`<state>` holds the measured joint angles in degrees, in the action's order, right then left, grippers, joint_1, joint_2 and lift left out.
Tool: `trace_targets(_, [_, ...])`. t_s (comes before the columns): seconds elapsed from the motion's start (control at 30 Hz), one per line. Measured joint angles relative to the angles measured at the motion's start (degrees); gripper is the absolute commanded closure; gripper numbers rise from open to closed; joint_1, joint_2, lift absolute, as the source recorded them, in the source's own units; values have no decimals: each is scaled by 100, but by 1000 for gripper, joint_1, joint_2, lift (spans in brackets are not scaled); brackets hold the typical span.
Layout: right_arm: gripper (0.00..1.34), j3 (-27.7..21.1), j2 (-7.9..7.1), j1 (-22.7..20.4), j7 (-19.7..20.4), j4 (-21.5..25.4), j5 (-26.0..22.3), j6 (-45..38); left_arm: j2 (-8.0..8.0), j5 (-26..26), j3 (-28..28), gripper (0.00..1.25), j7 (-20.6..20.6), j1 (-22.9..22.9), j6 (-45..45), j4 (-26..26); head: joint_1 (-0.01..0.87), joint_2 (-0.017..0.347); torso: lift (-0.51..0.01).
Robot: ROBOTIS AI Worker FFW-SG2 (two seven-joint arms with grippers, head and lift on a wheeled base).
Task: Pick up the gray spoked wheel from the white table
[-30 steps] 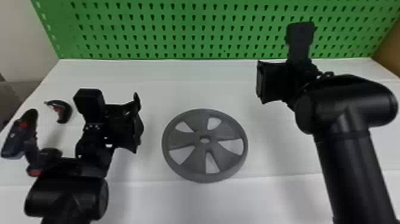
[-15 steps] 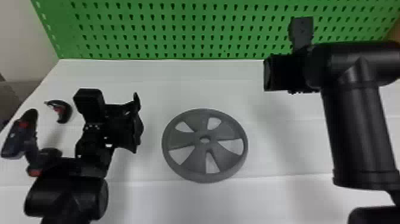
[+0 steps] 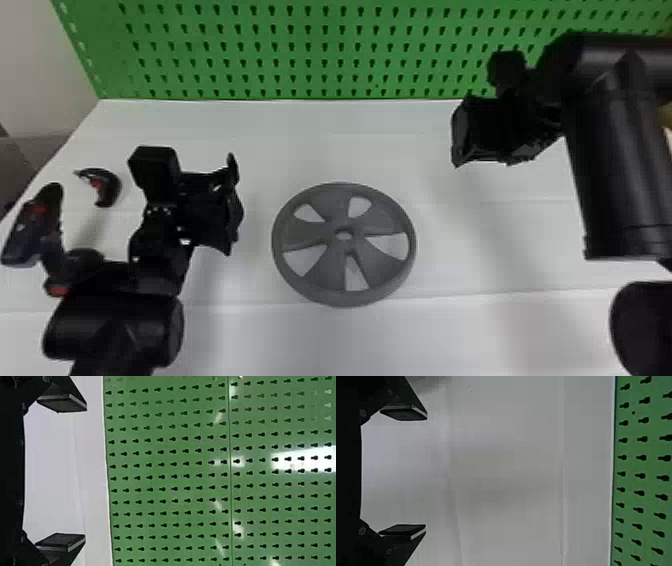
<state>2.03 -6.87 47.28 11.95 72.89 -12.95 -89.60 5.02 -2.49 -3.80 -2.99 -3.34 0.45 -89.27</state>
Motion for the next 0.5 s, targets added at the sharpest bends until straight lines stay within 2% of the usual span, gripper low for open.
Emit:
trace_targets(0.3, [283, 437, -195, 450, 0, -1032, -618, -40, 60, 24, -72, 128, 0, -40, 24, 22, 765, 12, -91])
trace_targets(0.5, [283, 697, -309, 752, 0, -1903, -1183, -40, 112, -4, -146, 128, 0, -74, 26, 57, 765, 12, -91])
